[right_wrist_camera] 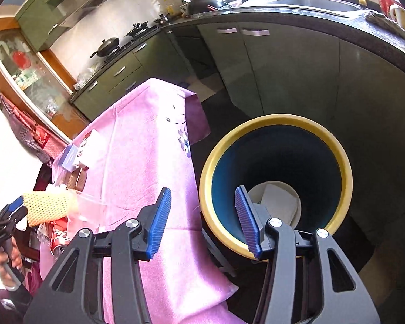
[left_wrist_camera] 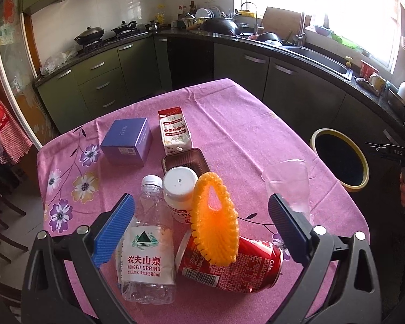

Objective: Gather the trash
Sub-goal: 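Grasp the orange foam fruit net with the left gripper and drop it into the bin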

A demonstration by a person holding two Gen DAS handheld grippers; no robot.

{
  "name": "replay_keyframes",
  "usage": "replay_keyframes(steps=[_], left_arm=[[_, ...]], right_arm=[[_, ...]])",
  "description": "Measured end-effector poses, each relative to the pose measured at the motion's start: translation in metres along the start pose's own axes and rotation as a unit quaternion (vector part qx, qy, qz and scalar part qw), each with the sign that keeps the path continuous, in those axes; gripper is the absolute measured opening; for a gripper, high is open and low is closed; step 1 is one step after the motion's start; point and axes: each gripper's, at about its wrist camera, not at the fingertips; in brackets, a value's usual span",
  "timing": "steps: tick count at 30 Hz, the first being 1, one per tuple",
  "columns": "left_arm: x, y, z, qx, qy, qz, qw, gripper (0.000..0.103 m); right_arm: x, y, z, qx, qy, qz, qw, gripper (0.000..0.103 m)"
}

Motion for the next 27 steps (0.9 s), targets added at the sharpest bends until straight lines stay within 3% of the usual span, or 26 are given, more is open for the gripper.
replay_keyframes(steps=[2, 3, 4, 5, 7, 10, 12, 21, 27], left_arm=[[-0.001, 0.009, -0.002, 0.009, -0.005, -0.007, 0.9999, 0.094], [-0.001, 0.012, -0.002, 0.011, -0.006, -0.008, 0.9999, 0.087], [-0.001, 0.015, -0.002, 0.010, -0.004, -0.011, 0.9999, 0.071], [-0.001, 0.018, -0.003, 0.007, -0.004, -0.016, 0.9998, 0.064], [0.000, 0.022, -0.005, 0.010, -0.008, -0.025, 0.9996, 0.038], [0.001, 0.024, -0.007, 0.016, -0.009, -0.029, 0.9994, 0.017], [0.001, 0.020, -0.005, 0.015, -0.003, -0.023, 0.9996, 0.012], [-0.008, -0.020, 0.007, 0.020, 0.023, 0.018, 0.9994, 0.012], [-0.023, -0.049, 0.045, 0.067, 0.068, 0.044, 0.9945, 0.012]], right_arm=[[-0.001, 0.002, -0.005, -0.001, 0.000, -0.004, 1.000, 0.050], [0.002, 0.002, -0.007, -0.003, 0.000, -0.006, 1.000, 0.050], [0.002, 0.002, -0.008, -0.003, 0.000, -0.008, 1.000, 0.050], [0.002, 0.004, -0.008, -0.003, 0.000, -0.010, 1.000, 0.050], [0.002, 0.007, -0.008, -0.005, 0.001, -0.014, 1.000, 0.050], [0.003, 0.010, -0.008, -0.008, 0.004, -0.017, 1.000, 0.050], [0.003, 0.010, -0.010, -0.009, 0.003, -0.017, 1.000, 0.050], [0.007, -0.003, -0.018, -0.016, -0.011, -0.006, 1.000, 0.050], [0.019, -0.027, -0.015, 0.009, -0.016, 0.024, 1.000, 0.051]])
Point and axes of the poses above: each gripper's, at about its wrist camera, not at the fingertips, and y roughly the way its jaws point, z to its right, x to its underside, and after that the axes turned 1 degree about -y, right-handed
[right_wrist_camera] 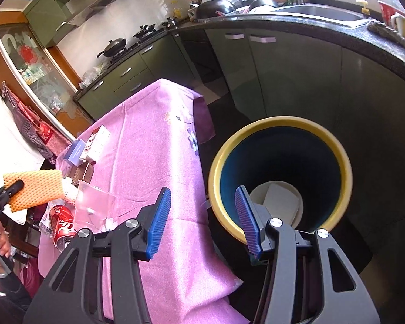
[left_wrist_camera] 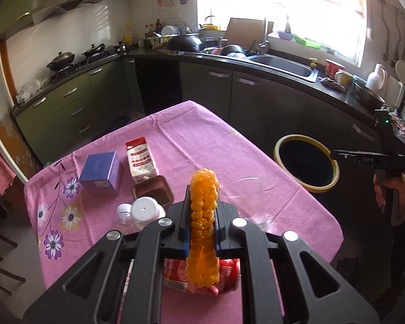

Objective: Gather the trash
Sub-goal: 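Grasp the orange foam fruit net with the left gripper and drop it into the bin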

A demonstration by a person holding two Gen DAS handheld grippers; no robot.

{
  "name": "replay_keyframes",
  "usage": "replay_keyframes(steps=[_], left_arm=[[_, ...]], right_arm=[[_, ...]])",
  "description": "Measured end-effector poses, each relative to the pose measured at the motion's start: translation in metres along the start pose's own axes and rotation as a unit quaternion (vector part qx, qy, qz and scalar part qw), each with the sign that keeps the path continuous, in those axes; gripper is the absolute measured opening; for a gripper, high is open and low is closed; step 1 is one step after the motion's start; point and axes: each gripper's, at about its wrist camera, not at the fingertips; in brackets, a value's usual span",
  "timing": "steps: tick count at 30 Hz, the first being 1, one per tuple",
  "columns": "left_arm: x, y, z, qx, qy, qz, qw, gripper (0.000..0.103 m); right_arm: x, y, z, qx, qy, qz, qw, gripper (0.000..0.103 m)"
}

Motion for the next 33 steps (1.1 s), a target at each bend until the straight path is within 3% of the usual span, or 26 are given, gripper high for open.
replay_keyframes(steps=[6, 14, 20, 23, 24, 27, 33], left_arm=[[-0.035, 0.017, 0.060, 0.068, 0.052, 0.000, 0.9963, 0.012], [-0.079, 0.093, 0.167, 0.143, 0.094, -0.030, 0.9848, 0.012], [-0.089, 0.169, 0.236, 0.154, 0.113, -0.067, 0.9792, 0.012], [-0.093, 0.203, 0.255, 0.138, 0.115, -0.075, 0.9809, 0.013], [-0.094, 0.210, 0.259, 0.136, 0.115, -0.077, 0.9811, 0.018], [-0.096, 0.219, 0.261, 0.129, 0.106, -0.076, 0.9830, 0.056], [-0.093, 0.174, 0.230, 0.134, 0.096, -0.040, 0.9855, 0.063]], right_arm=[[0.017, -0.026, 0.023, 0.042, 0.008, 0.019, 0.999, 0.051], [0.034, -0.050, 0.064, 0.063, 0.034, 0.037, 0.997, 0.053], [0.043, -0.062, 0.092, 0.076, 0.055, 0.041, 0.995, 0.053], [0.047, -0.067, 0.103, 0.083, 0.065, 0.042, 0.994, 0.053], [0.049, -0.068, 0.105, 0.083, 0.067, 0.041, 0.993, 0.054], [0.051, -0.069, 0.110, 0.083, 0.070, 0.037, 0.993, 0.057], [0.047, -0.060, 0.103, 0.075, 0.061, 0.031, 0.995, 0.057]])
Point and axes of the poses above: each gripper's, at about its wrist camera, not at the fingertips, and y roughly the way its jaws point, z to its right, x to its underside, and after that the axes turned 1 degree about -y, right-handed
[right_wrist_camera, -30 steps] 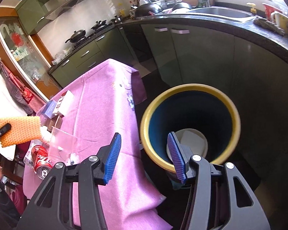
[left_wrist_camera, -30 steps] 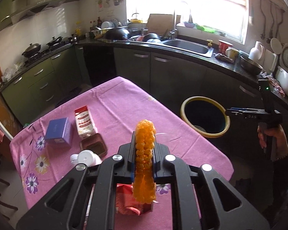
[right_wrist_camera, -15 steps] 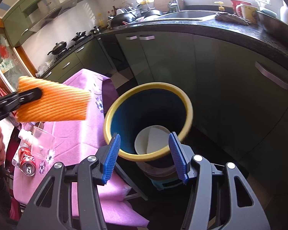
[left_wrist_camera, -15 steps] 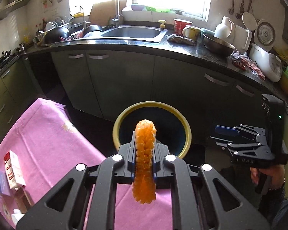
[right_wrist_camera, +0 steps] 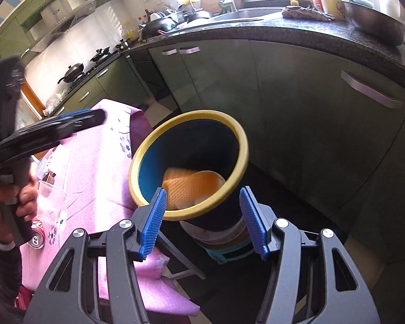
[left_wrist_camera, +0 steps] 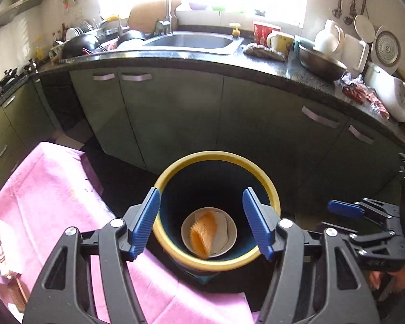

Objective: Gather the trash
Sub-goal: 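Grasp the orange foam fruit net with the left gripper and drop it into the bin, then grasp the clear plastic cup with the right gripper and drop it into the bin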

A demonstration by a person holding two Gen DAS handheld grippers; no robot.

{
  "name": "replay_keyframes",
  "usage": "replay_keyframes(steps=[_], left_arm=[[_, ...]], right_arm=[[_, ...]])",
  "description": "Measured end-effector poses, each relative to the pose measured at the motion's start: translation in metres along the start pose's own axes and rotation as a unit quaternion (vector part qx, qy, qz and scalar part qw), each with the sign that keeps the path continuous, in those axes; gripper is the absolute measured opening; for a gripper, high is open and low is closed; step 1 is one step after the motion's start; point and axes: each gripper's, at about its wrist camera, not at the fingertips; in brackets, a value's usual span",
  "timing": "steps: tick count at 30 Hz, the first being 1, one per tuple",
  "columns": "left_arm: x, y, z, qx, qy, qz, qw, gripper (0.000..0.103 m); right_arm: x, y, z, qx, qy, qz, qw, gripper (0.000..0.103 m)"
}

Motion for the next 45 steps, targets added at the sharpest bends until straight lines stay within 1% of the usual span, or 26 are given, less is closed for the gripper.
replay_keyframes(steps=[3, 6, 10, 13, 14, 16, 19, 21, 23, 25, 27, 29, 31, 35, 38, 40, 45], left_arm=[[0.013, -0.040, -0.015, 0.001, -0.018, 0.030, 0.9994, 0.072], [0.031, -0.084, -0.031, -0.009, -0.034, 0.059, 0.9976, 0.074], [0.066, -0.141, -0.059, -0.049, -0.068, 0.095, 0.9920, 0.081], [0.099, -0.177, -0.080, -0.086, -0.092, 0.106, 0.9864, 0.086], [0.110, -0.189, -0.089, -0.102, -0.102, 0.111, 0.9833, 0.086], [0.132, -0.209, -0.104, -0.136, -0.116, 0.113, 0.9773, 0.090], [0.167, -0.236, -0.128, -0.196, -0.145, 0.115, 0.9630, 0.092], [0.188, -0.253, -0.144, -0.219, -0.170, 0.118, 0.9534, 0.093], [0.205, -0.265, -0.160, -0.229, -0.194, 0.121, 0.9462, 0.093], [0.219, -0.273, -0.170, -0.235, -0.213, 0.121, 0.9407, 0.094], [0.230, -0.277, -0.177, -0.236, -0.224, 0.119, 0.9381, 0.094], [0.238, -0.279, -0.179, -0.233, -0.227, 0.118, 0.9383, 0.094], [0.245, -0.280, -0.179, -0.230, -0.228, 0.117, 0.9389, 0.094], [0.252, -0.278, -0.180, -0.217, -0.227, 0.116, 0.9424, 0.094], [0.257, -0.278, -0.183, -0.207, -0.230, 0.117, 0.9438, 0.094], [0.260, -0.279, -0.184, -0.204, -0.228, 0.118, 0.9447, 0.094], [0.267, -0.282, -0.189, -0.201, -0.233, 0.122, 0.9435, 0.094]], right_arm=[[0.000, 0.007, -0.010, -0.007, -0.012, -0.008, 1.000, 0.057], [-0.002, 0.013, -0.023, -0.014, -0.026, -0.018, 0.999, 0.057], [-0.004, 0.021, -0.051, -0.031, -0.054, -0.036, 0.997, 0.058], [-0.002, 0.026, -0.083, -0.045, -0.085, -0.047, 0.994, 0.059], [-0.002, 0.028, -0.094, -0.051, -0.095, -0.051, 0.993, 0.059], [-0.001, 0.033, -0.118, -0.063, -0.114, -0.059, 0.990, 0.064], [0.003, 0.038, -0.154, -0.089, -0.135, -0.067, 0.985, 0.068], [0.006, 0.044, -0.177, -0.108, -0.140, -0.072, 0.982, 0.072], [0.010, 0.050, -0.201, -0.125, -0.144, -0.079, 0.978, 0.073], [0.013, 0.058, -0.225, -0.145, -0.145, -0.092, 0.974, 0.073], [0.017, 0.068, -0.248, -0.166, -0.144, -0.107, 0.970, 0.073], [0.021, 0.078, -0.270, -0.174, -0.143, -0.119, 0.967, 0.073], [0.023, 0.088, -0.283, -0.182, -0.131, -0.132, 0.966, 0.073], [0.026, 0.107, -0.303, -0.168, -0.114, -0.149, 0.968, 0.077], [0.025, 0.120, -0.308, -0.157, -0.105, -0.154, 0.970, 0.078], [0.025, 0.129, -0.315, -0.144, -0.110, -0.160, 0.970, 0.078], [0.024, 0.147, -0.329, -0.115, -0.126, -0.167, 0.971, 0.078]])
Point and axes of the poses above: each gripper's, at about its wrist camera, not at the fingertips, and y roughly the way its jaws point, z to its right, x to its underside, and after that the axes turned 1 degree about -y, right-handed
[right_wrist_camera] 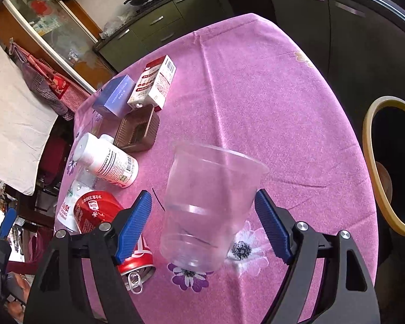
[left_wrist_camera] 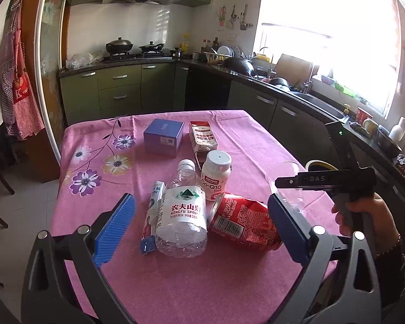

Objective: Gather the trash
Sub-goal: 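Grasp the clear plastic cup with the right gripper and drop it into the bin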

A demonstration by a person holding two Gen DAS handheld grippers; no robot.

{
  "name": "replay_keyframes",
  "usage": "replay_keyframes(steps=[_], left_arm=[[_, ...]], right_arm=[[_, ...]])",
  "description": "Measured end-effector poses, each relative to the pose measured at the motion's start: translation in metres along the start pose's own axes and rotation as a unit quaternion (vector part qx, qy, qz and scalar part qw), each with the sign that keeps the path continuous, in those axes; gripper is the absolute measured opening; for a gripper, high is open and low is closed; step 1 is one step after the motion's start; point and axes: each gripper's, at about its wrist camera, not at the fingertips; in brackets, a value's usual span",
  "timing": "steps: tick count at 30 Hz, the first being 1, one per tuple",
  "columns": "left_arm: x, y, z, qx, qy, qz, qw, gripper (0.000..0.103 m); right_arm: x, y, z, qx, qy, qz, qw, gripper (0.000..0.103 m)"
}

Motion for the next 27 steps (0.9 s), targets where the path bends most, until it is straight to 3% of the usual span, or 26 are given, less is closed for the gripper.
replay_keyframes(steps=[6, 9, 13, 22, 27], left_arm=[[0.002, 0.000, -0.003, -0.001, -0.005, -0.001, 1.0000, 0.094], [0.002, 0.001, -0.002, -0.002, -0.002, -0.003, 1.0000, 0.094], [0.002, 0.002, 0.002, -0.001, 0.000, -0.004, 1.0000, 0.094], [0.002, 0.006, 0.015, 0.002, 0.017, -0.013, 0.9998, 0.094], [0.000, 0.008, 0.019, 0.002, 0.018, -0.013, 0.9998, 0.094]], right_arm=[[-0.005, 0.025, -0.007, 0.027, -0.021, -0.020, 0.999, 0.078], [-0.005, 0.028, -0.005, 0.029, -0.023, -0.019, 0.999, 0.067], [-0.004, 0.022, -0.002, 0.028, -0.027, -0.001, 0.999, 0.064], [0.002, -0.029, 0.010, 0.008, -0.024, 0.054, 0.998, 0.064], [0.000, -0.075, 0.061, 0.058, 0.010, 0.106, 0.993, 0.064]])
Point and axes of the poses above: each gripper's, at about its wrist camera, not at the fingertips, and y roughly the way its jaws point, z to its right, x to its underside, and after that the axes turned 1 degree about -y, right-handed
